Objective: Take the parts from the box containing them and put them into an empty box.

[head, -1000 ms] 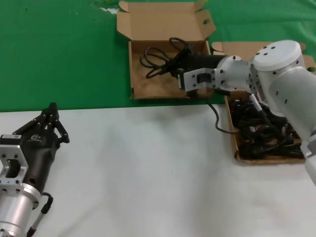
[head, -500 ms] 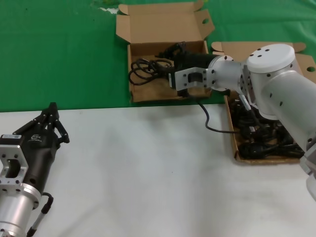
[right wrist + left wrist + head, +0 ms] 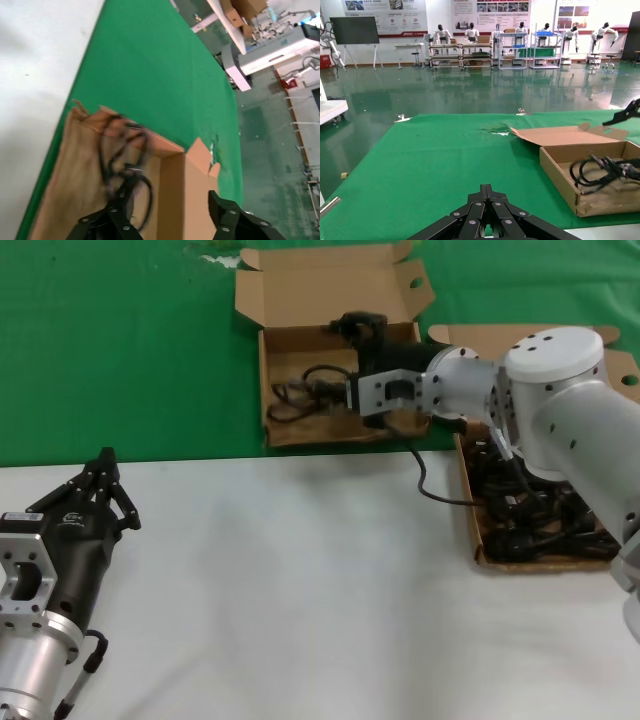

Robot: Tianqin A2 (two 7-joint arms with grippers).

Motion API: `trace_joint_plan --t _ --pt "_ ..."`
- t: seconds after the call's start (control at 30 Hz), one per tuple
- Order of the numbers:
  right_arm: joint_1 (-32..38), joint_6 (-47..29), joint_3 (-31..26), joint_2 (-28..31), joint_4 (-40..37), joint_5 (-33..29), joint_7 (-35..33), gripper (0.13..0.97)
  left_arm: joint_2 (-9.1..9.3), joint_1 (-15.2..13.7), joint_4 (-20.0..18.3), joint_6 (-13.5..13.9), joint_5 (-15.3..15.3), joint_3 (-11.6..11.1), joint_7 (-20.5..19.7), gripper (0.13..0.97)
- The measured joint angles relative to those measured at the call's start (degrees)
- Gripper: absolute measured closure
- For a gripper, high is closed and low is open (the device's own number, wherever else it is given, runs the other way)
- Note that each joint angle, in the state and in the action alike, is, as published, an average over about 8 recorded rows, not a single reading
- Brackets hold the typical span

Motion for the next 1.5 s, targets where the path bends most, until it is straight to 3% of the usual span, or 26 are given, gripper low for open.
trace_joint_plan --t 0.6,0.83,1.0,1.33,1.5 --pt "2.8 -5.7 21.1 2.4 -4.2 -7.9 -3.4 0.299 0.00 0.0 0.0 0.0 0.0 0.0 0.0 0.958" --pt "2.4 -8.8 28.9 5.4 -2.7 -10.3 -3.1 0.211 0.00 0.0 0.0 0.0 0.0 0.0 0.0 0.958" --pt "-0.2 -9.8 33.2 8.7 2.8 -12.6 0.1 0.169 0.00 0.0 0.0 0.0 0.0 0.0 0.0 0.958" --pt "-9.4 -7.1 37.2 15.5 22.6 -18.6 13.5 0.131 0.00 0.0 0.0 0.0 0.0 0.0 0.0 0.958" --pt "-11.0 -6.5 37.6 16.5 25.8 -19.5 15.8 0.131 0.00 0.0 0.0 0.0 0.0 0.0 0.0 0.958"
